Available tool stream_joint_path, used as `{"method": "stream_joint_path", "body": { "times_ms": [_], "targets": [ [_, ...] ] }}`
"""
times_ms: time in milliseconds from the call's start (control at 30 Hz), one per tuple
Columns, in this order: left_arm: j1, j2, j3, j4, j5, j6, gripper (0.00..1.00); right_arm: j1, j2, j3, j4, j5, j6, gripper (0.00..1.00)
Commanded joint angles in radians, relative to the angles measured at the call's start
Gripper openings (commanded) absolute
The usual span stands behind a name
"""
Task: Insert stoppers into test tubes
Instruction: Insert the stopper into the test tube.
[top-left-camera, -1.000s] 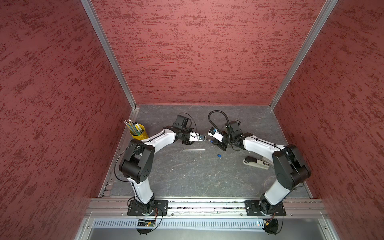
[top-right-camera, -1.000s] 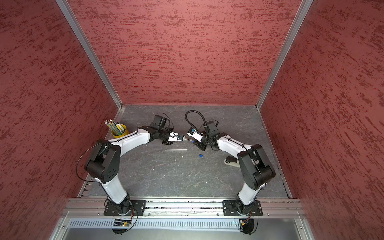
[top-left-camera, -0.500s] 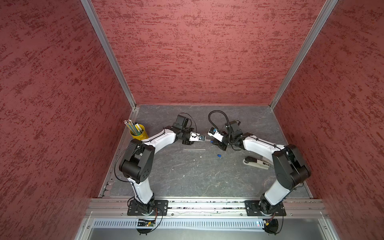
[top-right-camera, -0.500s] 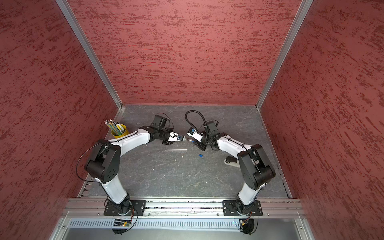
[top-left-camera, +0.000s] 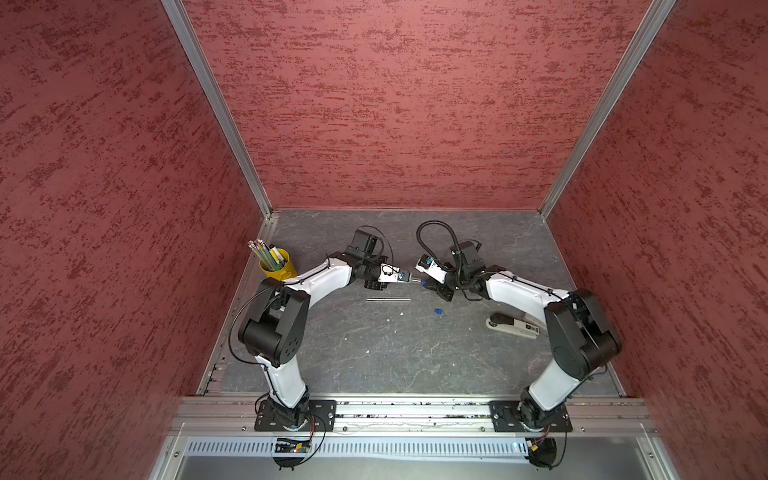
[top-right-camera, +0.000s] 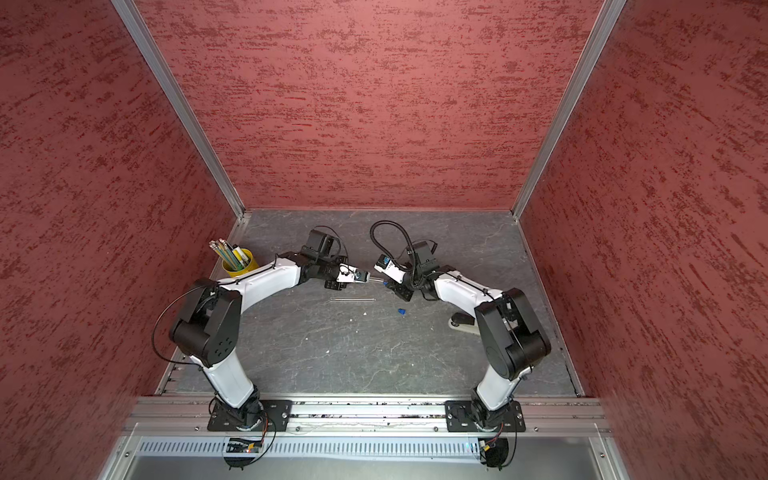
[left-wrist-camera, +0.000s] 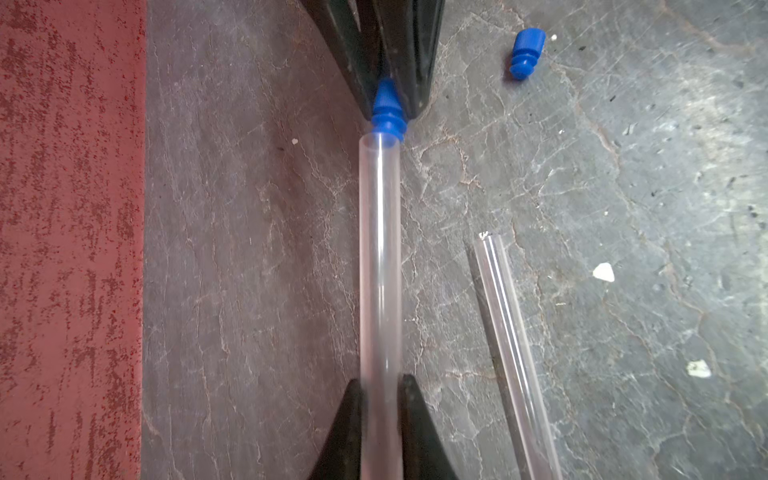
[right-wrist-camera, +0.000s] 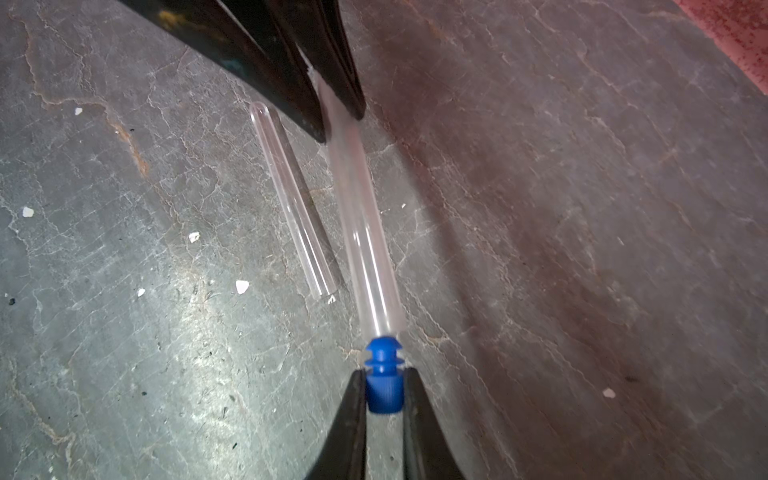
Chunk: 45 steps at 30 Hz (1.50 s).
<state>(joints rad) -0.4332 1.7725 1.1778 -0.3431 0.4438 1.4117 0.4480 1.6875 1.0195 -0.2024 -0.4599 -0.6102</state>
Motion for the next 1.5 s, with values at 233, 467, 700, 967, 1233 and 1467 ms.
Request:
{"method": "stream_joint_path", "body": {
  "times_ms": [233, 467, 700, 967, 1233, 1467],
  "targets": [
    [-0.011, -0.015, -0.016, 0.016, 0.024, 0.010, 0.15, 0.006, -0.006, 0.024, 0.027, -0.020, -0.005, 0.14],
    [-0.010, -0.005, -0.008, 0.001, 0.000, 0.022, 0.15, 0.005, -0.015, 0.016, 0.027, -0.013, -0.008, 0.14],
    [-0.011, -0.005, -0.010, 0.006, 0.002, 0.024, 0.15, 0.005, -0.008, 0.022, 0.024, -0.022, -0.011, 0.14],
    [-0.019, -0.002, -0.010, 0.018, -0.001, 0.039, 0.15, 0.005, 0.000, 0.024, 0.020, -0.040, -0.029, 0.15],
    [-0.021, 0.001, -0.012, 0.046, -0.002, 0.060, 0.15, 0.005, 0.000, 0.021, 0.008, -0.042, -0.061, 0.15],
    [-0.024, -0.001, -0.014, 0.057, -0.010, 0.083, 0.15, 0.006, 0.003, 0.033, -0.004, -0.053, -0.082, 0.15]
  ]
}}
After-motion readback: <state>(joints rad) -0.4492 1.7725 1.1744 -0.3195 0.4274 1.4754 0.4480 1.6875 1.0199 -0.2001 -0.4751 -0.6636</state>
